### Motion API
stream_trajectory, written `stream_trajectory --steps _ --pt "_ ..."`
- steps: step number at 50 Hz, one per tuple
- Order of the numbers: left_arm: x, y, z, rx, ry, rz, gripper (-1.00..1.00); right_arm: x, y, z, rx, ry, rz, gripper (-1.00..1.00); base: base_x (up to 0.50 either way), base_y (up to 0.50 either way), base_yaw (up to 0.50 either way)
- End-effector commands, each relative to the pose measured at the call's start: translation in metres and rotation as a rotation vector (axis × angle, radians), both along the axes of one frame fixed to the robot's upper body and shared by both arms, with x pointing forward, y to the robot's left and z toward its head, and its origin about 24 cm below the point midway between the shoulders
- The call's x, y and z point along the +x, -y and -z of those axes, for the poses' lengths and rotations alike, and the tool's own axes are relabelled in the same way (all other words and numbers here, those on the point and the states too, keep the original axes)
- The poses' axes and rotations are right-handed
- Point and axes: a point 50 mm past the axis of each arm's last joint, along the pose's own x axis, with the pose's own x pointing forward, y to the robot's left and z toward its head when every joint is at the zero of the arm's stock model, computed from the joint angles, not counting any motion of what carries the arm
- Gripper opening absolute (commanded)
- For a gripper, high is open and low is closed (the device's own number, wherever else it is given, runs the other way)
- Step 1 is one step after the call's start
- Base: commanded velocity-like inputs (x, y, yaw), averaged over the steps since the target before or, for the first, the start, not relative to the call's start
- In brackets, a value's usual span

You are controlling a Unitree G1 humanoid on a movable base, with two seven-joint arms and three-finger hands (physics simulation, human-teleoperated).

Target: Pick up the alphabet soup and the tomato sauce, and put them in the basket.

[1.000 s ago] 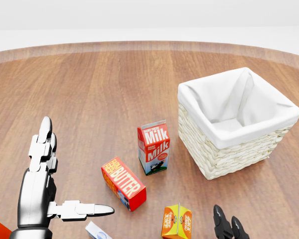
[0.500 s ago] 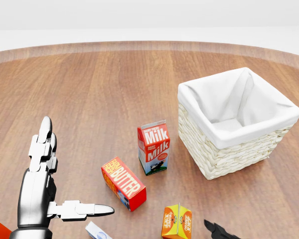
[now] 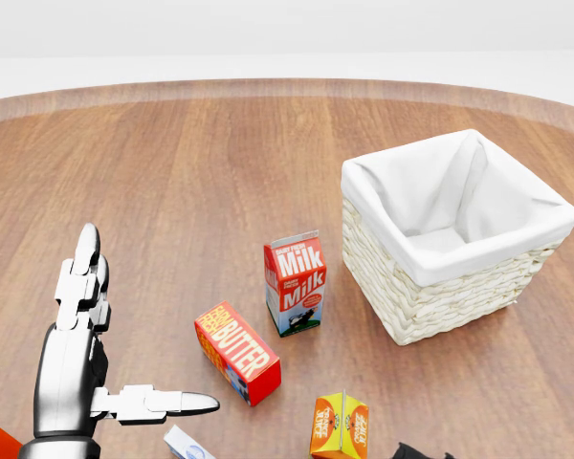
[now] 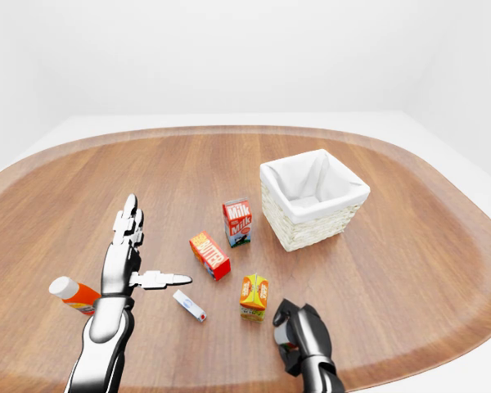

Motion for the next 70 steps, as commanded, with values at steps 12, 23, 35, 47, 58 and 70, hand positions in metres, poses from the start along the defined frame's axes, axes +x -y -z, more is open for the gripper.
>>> stream_trajectory --steps 12,23,35,47,58,70 --pt "0.000 0.000 0.000 0.000 -0.001 0.003 1.00 -0.003 0.016 -0.030 0.000 0.053 0.022 -1.00 0.00 0.00 0.00" --pt "0.000 0.000 0.000 -0.001 -0.001 0.003 1.00 -0.002 0.026 -0.043 -0.010 0.059 0.036 -1.00 0.00 0.00 0.00" --pt "0.000 0.000 0.000 0.000 -0.001 0.003 1.00 0.002 0.035 -0.056 0.001 0.087 0.070 -1.00 0.00 0.00 0.00" --pt "0.000 0.000 0.000 -0.001 -0.001 0.003 1.00 0.003 0.042 -0.066 0.008 0.107 0.089 -1.00 0.00 0.00 0.00" --pt "0.000 0.000 0.000 0.000 -0.001 0.002 1.00 0.007 0.049 -0.078 0.022 0.140 0.105 -1.00 0.00 0.00 0.00" --pt "0.000 0.000 0.000 -0.001 -0.001 0.003 1.00 0.014 0.054 -0.090 0.029 0.181 0.109 -1.00 0.00 0.00 0.00"
